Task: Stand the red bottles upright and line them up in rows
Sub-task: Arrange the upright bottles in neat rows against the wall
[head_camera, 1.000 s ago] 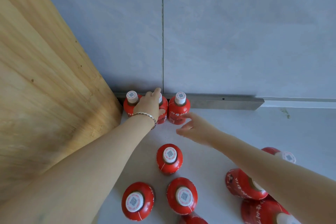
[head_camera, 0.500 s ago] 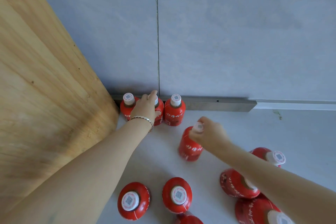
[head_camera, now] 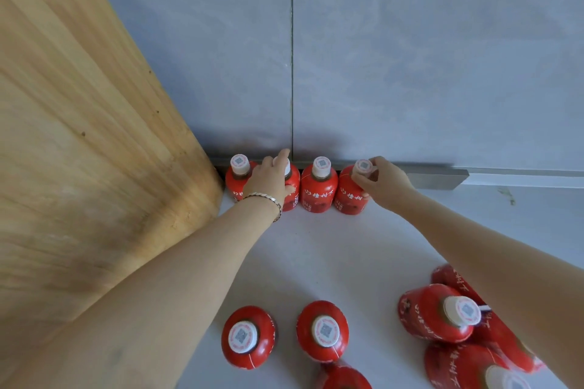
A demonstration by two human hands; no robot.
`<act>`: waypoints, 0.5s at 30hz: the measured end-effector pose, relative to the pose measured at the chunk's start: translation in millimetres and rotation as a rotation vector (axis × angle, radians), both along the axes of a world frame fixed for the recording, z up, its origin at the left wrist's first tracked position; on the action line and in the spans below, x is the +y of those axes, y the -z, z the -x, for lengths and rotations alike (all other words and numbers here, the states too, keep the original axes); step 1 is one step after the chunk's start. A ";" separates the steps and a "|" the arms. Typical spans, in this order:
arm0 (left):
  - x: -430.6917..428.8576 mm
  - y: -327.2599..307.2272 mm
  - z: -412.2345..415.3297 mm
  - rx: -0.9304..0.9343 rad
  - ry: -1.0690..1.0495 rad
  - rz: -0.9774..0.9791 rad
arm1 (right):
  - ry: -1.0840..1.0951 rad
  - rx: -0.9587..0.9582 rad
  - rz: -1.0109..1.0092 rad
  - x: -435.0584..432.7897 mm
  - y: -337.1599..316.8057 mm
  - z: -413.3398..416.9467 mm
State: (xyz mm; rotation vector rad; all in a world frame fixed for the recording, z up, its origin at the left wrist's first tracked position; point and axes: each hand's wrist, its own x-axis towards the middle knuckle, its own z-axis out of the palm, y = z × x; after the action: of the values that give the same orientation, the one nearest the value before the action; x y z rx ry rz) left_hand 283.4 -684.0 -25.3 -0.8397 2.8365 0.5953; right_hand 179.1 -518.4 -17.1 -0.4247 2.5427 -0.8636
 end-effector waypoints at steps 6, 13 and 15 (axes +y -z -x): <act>15.2 -9.9 -30.2 0.178 -0.078 -0.028 | -0.255 -0.049 -0.098 28.2 -30.5 -50.6; 52.7 -36.9 -131.1 -0.201 -0.150 -0.200 | -0.770 -0.098 -0.468 42.9 -44.5 -158.3; 56.9 -34.7 -155.0 -0.315 -0.146 -0.258 | -0.802 -0.013 -0.535 39.9 -35.3 -170.6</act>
State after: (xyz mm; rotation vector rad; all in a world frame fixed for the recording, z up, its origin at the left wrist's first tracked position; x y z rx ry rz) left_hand 438.4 -627.0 9.4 -0.9971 2.3709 0.7534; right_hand 349.7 -478.5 18.2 -1.1193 2.1485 0.1033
